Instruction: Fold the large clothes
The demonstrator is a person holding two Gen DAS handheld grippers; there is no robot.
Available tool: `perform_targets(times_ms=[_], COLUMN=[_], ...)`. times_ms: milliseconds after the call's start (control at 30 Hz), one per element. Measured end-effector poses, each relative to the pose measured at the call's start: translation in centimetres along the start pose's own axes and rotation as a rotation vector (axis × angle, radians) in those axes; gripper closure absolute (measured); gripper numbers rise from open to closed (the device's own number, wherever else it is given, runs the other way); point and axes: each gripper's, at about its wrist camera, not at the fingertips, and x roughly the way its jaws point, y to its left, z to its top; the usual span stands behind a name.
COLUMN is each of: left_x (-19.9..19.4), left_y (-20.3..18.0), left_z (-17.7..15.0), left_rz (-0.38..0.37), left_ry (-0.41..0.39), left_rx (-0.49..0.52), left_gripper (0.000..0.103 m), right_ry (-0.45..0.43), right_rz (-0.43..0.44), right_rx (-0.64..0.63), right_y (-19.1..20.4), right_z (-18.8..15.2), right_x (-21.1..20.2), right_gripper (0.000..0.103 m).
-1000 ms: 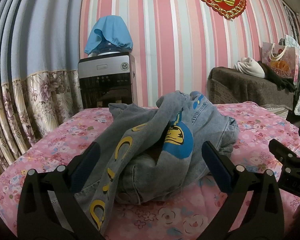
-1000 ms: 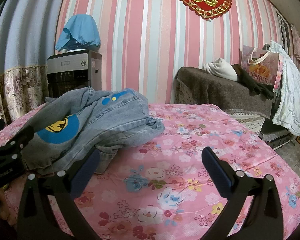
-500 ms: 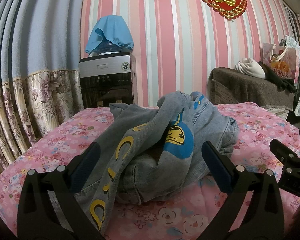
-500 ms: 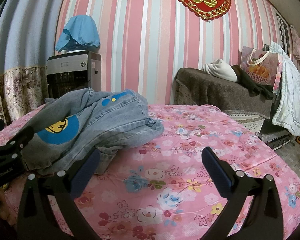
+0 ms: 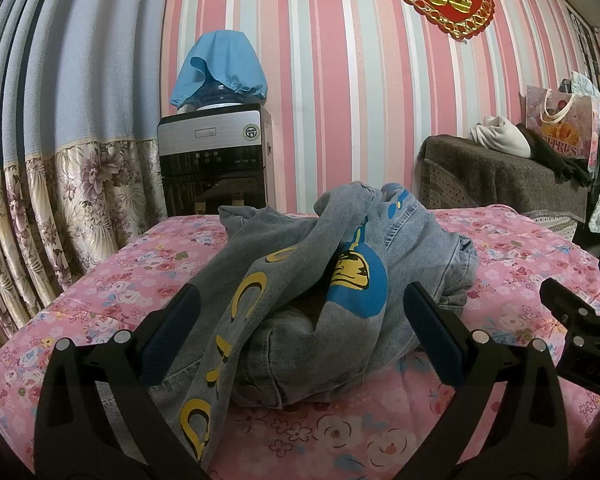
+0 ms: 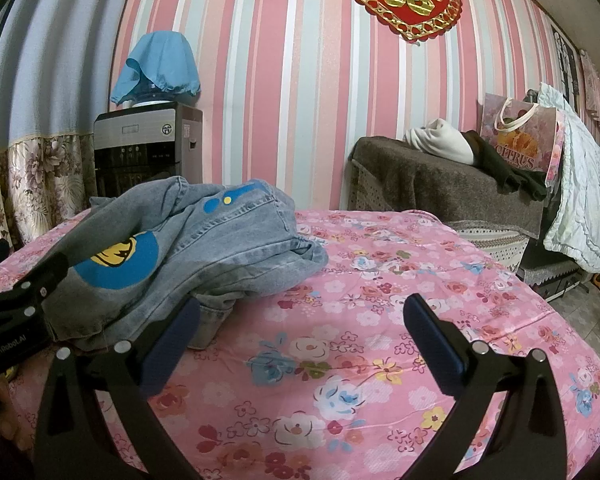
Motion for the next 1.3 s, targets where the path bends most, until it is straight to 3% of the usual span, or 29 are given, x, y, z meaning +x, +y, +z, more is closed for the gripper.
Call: perform_targets(times_ms=[1067, 1300], left_x=[0.11, -0.50], left_y=[-0.13, 0.35], left_z=[-0.30, -0.47], left_rz=[-0.001, -0.039], left_ry=[-0.002, -0.016], left_rx=[-0.003, -0.004], left_gripper=[0.003, 0.003], right_ry=[-0.003, -0.002], right_rz=[0.000, 0.002], right_rx=[0.001, 0.002], right_y=[0.01, 0.00], right_z=[-0.08, -0.22], right_x=[0.16, 0.43], right_gripper=[0.002, 0.002])
